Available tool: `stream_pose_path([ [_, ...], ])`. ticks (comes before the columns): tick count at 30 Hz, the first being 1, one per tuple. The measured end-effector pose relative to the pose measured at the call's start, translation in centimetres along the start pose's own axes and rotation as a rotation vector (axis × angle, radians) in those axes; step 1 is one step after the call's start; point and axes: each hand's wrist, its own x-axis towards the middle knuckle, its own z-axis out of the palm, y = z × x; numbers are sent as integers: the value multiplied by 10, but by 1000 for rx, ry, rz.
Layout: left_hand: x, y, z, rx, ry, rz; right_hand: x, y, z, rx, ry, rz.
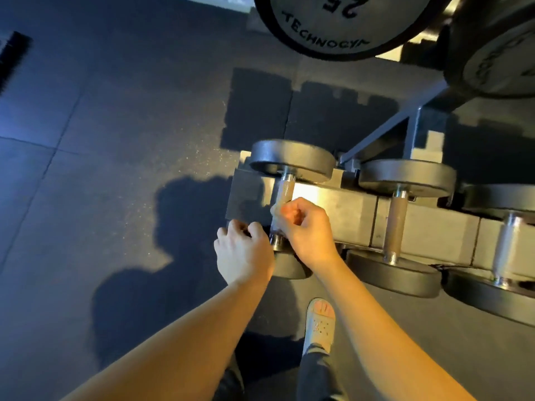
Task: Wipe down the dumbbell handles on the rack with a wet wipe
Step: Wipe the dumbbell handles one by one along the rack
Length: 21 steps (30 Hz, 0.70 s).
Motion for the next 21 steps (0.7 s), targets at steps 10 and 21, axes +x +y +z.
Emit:
stream_pose_path([
  [10,7,-11,0,5,-93,85,-1,-6,11,-464,-103,96],
  [21,22,-25,11,61,-116,136,-8,-3,11,-430,-123,154],
])
